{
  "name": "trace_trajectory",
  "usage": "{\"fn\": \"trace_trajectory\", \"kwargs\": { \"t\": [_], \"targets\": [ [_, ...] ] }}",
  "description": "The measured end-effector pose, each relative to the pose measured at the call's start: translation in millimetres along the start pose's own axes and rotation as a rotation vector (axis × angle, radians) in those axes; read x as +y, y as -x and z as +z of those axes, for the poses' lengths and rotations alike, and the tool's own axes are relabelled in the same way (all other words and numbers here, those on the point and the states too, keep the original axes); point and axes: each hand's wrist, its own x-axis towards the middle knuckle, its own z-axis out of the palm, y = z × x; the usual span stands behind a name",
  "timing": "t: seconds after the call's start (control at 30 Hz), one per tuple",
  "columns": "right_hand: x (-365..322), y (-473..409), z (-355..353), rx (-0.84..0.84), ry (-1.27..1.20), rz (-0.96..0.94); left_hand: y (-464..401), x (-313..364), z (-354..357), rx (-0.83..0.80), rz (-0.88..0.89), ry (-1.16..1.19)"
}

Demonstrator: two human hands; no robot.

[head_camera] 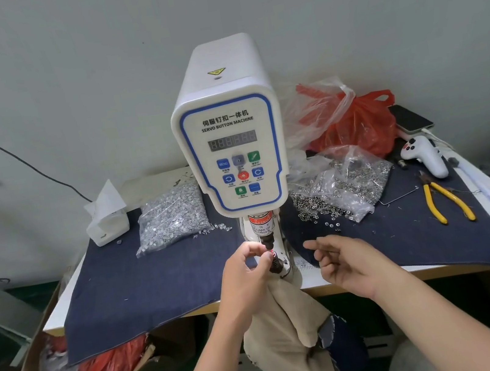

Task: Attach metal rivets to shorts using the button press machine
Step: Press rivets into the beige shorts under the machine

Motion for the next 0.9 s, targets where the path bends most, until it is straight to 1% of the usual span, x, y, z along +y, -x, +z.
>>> {"fn": "trace_trajectory", "kwargs": {
  "t": [0.33, 0.43, 0.5, 0.63, 0.7, 0.8, 0.9],
  "targets": [
    [-2.2, 10.7, 12.6, -0.008, 0.05, -0.043, -3.7, 8.9, -2.6, -0.023, 0.004, -0.157],
    [-1.3, 15.0, 15.9, -0.017, 0.093, -0.07, -1.3, 8.6, -4.1, -0.028, -0.013, -0.091],
    [0.1, 18.3, 17.6, -0.02, 0.198, -0.12, 1.3, 6.5, -8.3, -0.026, -0.052, 0.011],
    [7.5, 24.3, 20.8, -0.021, 0.532, -0.258, 2.4, -1.0, -19.5, -0.024, -0.157, 0.11],
    [11.3, 26.8, 22.9, -0.056, 0.646, -0.308, 2.6, -3.0, -21.9, -0.033, -0.171, 0.149],
    [14.2, 29.4, 26.5, -0.063, 0.703, -0.327, 2.4, -2.8, -23.2, -0.027, -0.168, 0.137],
    [14.7, 29.6, 28.7, -0.007, 0.775, -0.363, 1.9, -3.7, -23.7, 0.023, -0.12, 0.014]
  ]
}}
